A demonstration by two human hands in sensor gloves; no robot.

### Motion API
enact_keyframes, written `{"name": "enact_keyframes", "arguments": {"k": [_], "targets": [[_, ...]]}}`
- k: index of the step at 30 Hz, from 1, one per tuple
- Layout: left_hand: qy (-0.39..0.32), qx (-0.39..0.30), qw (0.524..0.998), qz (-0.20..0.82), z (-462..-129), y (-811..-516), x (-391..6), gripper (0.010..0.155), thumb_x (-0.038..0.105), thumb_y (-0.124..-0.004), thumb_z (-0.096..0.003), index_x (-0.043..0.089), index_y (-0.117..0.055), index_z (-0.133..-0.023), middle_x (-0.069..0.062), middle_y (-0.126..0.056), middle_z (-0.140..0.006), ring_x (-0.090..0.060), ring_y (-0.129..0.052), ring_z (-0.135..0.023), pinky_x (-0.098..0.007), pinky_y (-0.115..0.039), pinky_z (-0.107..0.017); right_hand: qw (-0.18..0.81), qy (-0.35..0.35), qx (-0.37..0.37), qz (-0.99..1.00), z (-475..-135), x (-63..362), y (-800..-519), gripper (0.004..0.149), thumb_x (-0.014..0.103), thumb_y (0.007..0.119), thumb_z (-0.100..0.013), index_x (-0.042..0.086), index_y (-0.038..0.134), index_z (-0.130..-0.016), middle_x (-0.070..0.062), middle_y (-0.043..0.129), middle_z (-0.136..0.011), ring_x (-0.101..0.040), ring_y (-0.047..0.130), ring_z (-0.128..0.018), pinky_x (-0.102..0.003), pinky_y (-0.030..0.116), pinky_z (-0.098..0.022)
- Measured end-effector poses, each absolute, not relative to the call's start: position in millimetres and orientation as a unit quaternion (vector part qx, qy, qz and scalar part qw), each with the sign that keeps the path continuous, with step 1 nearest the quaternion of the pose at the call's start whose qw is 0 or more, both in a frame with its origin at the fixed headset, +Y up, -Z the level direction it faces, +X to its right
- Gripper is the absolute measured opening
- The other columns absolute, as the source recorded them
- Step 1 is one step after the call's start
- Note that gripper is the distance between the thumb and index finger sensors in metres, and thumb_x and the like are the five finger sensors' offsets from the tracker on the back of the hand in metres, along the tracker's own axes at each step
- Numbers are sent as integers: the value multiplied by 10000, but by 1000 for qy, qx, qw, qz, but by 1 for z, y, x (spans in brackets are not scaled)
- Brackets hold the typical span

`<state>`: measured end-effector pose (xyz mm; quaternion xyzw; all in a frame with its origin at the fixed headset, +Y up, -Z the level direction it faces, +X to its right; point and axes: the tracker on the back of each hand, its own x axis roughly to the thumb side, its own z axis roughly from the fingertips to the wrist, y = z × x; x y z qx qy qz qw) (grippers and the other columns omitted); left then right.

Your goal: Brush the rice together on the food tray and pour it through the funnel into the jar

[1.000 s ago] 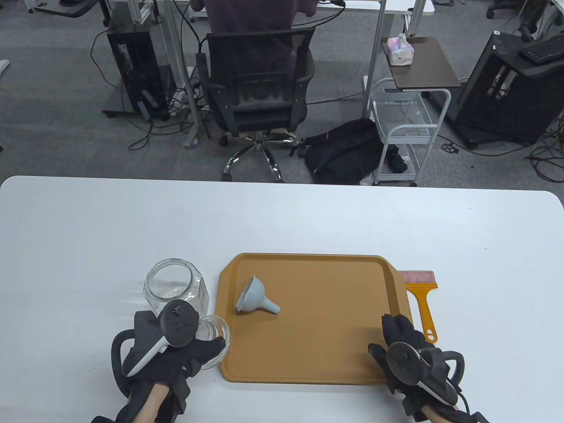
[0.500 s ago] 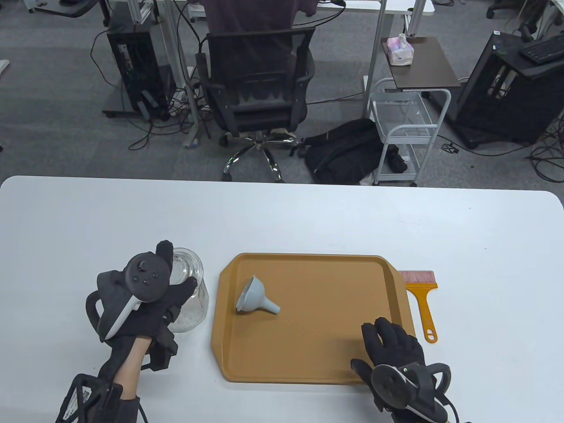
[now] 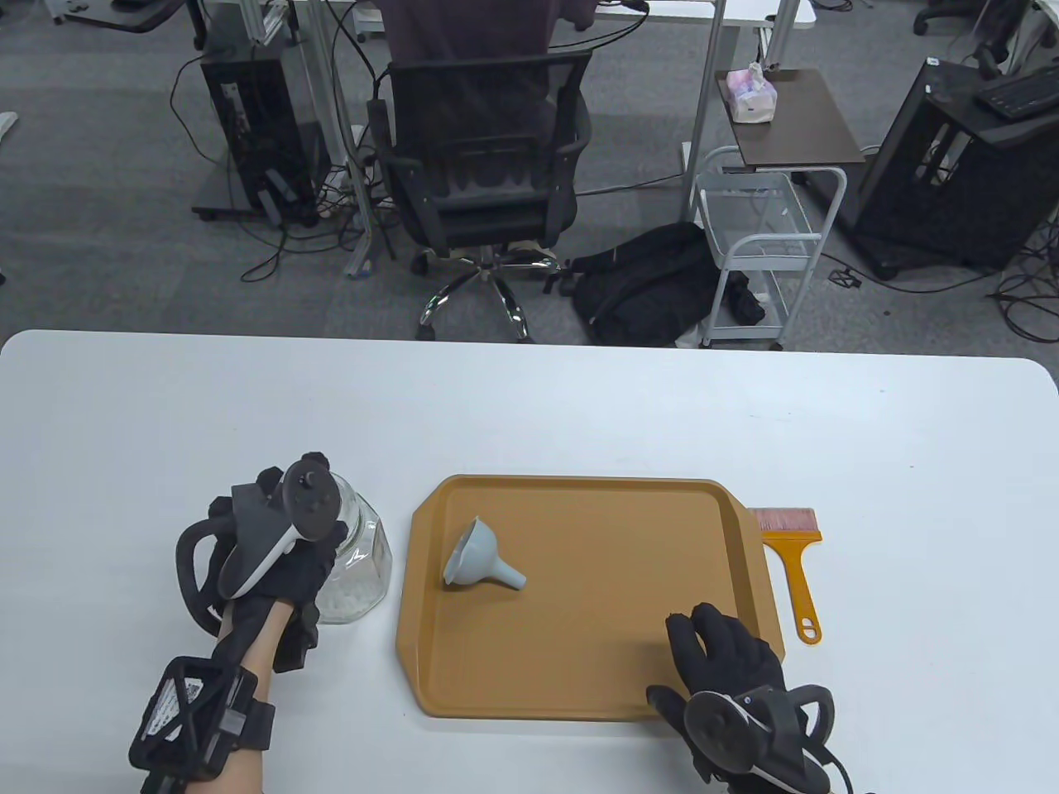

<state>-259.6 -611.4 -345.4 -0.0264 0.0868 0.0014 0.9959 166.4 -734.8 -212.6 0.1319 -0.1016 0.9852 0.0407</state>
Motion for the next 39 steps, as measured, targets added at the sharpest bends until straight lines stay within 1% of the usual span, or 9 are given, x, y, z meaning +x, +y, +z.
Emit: {"name": "enact_keyframes", "arguments": {"k": [11, 17, 20, 23, 27, 28, 29, 32, 39], "targets": [[97, -57, 993, 22, -348, -622, -263, 797, 500, -844, -448, 235, -501, -1117, -236, -640, -1108, -385, -787, -901, -676, -507, -740, 39, -98, 144, 984, -209, 161, -735, 821, 581, 758, -428, 94, 584, -1066, -259, 550, -1061, -441, 706, -882, -636, 659, -601], [108, -53, 992, 47, -346, -625, -266, 807, 504, -848, -442, 243, -489, -1116, -230, -610, -1117, -390, -759, -929, -674, -524, -726, 39, -93, 140, 985, -210, 162, -735, 820, 579, 760, -429, 93, 584, -1066, -261, 543, -1063, -444, 701, -886, -634, 662, -598], [113, -63, 989, 78, -342, -628, -267, 877, 550, -820, -456, 217, -374, -1134, -231, -359, -1174, -420, -545, -1049, -678, -431, -753, 38, -91, 140, 985, -211, 161, -735, 821, 578, 760, -428, 93, 582, -1066, -263, 541, -1063, -444, 701, -885, -626, 672, -592], [108, -30, 990, 91, -334, -625, -260, 939, 629, -763, -455, 262, -234, -1139, -205, -127, -1176, -429, -355, -1097, -687, -340, -761, 43, -93, 145, 984, -211, 161, -735, 821, 575, 760, -430, 92, 574, -1067, -264, 533, -1064, -444, 697, -887, -617, 679, -592], [34, 35, 993, 107, -316, -618, -233, 988, 673, -719, -458, 353, -12, -1069, -120, 40, -1145, -403, -164, -1106, -679, -237, -763, 53, -117, 155, 980, -211, 159, -735, 857, 569, 763, -428, 93, 490, -1086, -257, 496, -1073, -441, 666, -908, -627, 662, -602], [9, 46, 994, 102, -310, -616, -224, 936, 651, -682, -519, 321, 20, -1043, -76, 51, -1119, -331, -117, -1105, -608, -201, -809, 56, -134, 158, 977, -211, 158, -734, 866, 568, 764, -427, 95, 469, -1090, -252, 482, -1077, -439, 655, -917, -632, 652, -607], [-14, 62, 993, 97, -304, -616, -217, 991, 677, -712, -459, 377, 29, -1044, -78, 51, -1149, -386, -133, -1111, -679, -223, -764, 58, -149, 159, 974, -210, 158, -733, 873, 567, 765, -426, 97, 454, -1093, -247, 473, -1081, -439, 645, -923, -638, 645, -611], [-84, 103, 985, 108, -288, -626, -197, 976, 676, -713, -460, 382, 3, -1055, -40, 18, -1169, -357, -92, -1116, -678, -199, -763, 55, -170, 154, 972, -210, 157, -729, 893, 570, 763, -426, 107, 409, -1102, -236, 425, -1098, -440, 599, -953, -652, 614, -629], [-182, 46, 975, 115, -271, -676, -159, 973, 693, -709, -449, 402, -7, -1056, -19, 3, -1189, -324, -30, -1118, -680, -152, -755, 37, -164, 133, 977, -224, 152, -715, 897, 601, 751, -420, 154, 405, -1117, -198, 363, -1136, -441, 475, -1022, -688, 524, -675]]}}
